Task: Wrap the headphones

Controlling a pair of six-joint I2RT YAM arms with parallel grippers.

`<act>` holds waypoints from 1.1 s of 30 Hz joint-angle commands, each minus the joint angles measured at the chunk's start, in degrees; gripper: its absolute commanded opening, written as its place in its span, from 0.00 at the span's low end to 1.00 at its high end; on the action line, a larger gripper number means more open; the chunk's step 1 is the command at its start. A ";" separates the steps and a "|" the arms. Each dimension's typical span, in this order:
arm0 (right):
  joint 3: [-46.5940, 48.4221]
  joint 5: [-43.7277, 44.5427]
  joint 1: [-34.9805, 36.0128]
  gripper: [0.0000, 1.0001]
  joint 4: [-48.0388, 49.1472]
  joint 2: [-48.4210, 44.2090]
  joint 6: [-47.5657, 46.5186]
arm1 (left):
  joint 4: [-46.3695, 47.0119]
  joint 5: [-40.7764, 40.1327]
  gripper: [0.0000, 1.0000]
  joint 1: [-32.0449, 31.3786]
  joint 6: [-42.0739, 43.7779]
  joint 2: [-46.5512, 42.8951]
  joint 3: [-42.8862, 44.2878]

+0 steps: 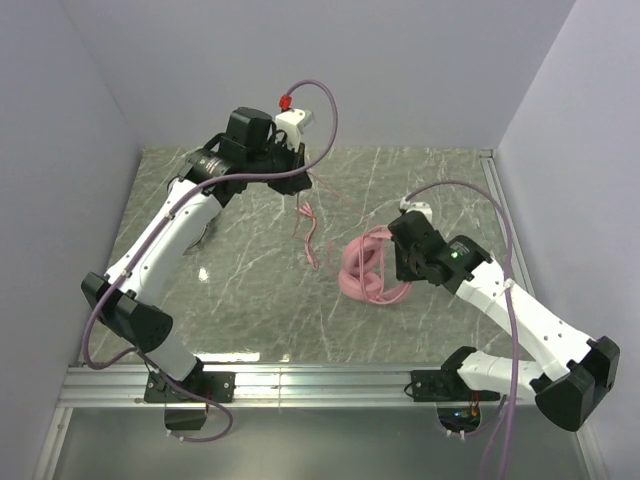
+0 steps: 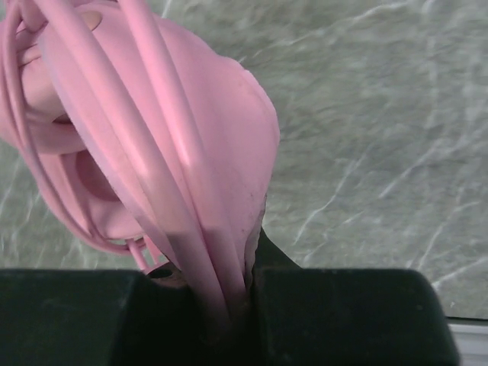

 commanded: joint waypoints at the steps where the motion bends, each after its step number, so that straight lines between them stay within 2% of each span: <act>1: 4.24 7.22 -4.40 0.00 -2.34 0.78 2.74 | -3.12 -1.20 0.00 -0.59 0.79 -4.12 0.84; 6: 7.13 8.45 -7.84 0.00 2.39 2.10 3.79 | -3.31 6.16 0.00 -1.03 -1.85 -8.32 -5.13; 13: 8.64 6.61 -10.13 0.00 11.09 3.51 7.13 | 11.25 18.84 0.01 -4.10 -9.83 -17.20 -20.93; 16: 7.93 1.97 -12.24 0.00 15.84 2.63 8.89 | 16.55 19.37 0.02 -7.44 -13.96 -21.24 -28.57; 18: 6.88 -1.38 -13.81 0.00 19.34 0.88 10.47 | 22.96 19.20 0.01 -9.11 -17.91 -24.31 -33.33; 19: 6.53 -2.52 -14.52 0.00 20.41 -0.43 11.08 | 28.63 19.20 0.01 -9.55 -19.41 -25.55 -38.75; 23: 4.68 -7.88 -16.81 0.00 25.60 -3.69 13.20 | 39.22 16.58 0.01 -11.66 -26.62 -32.57 -52.41; 25: 4.24 -12.36 -17.69 0.00 27.80 -4.31 14.25 | 47.38 15.60 0.01 -13.41 -29.88 -34.08 -58.98; 27: 3.45 -16.92 -18.57 0.00 30.34 -5.02 15.48 | 53.35 14.46 0.05 -15.60 -31.72 -35.05 -62.00; 33: 0.82 -27.05 -19.97 0.00 37.46 -6.42 19.43 | 59.00 9.98 0.10 -22.90 -31.91 -31.55 -64.73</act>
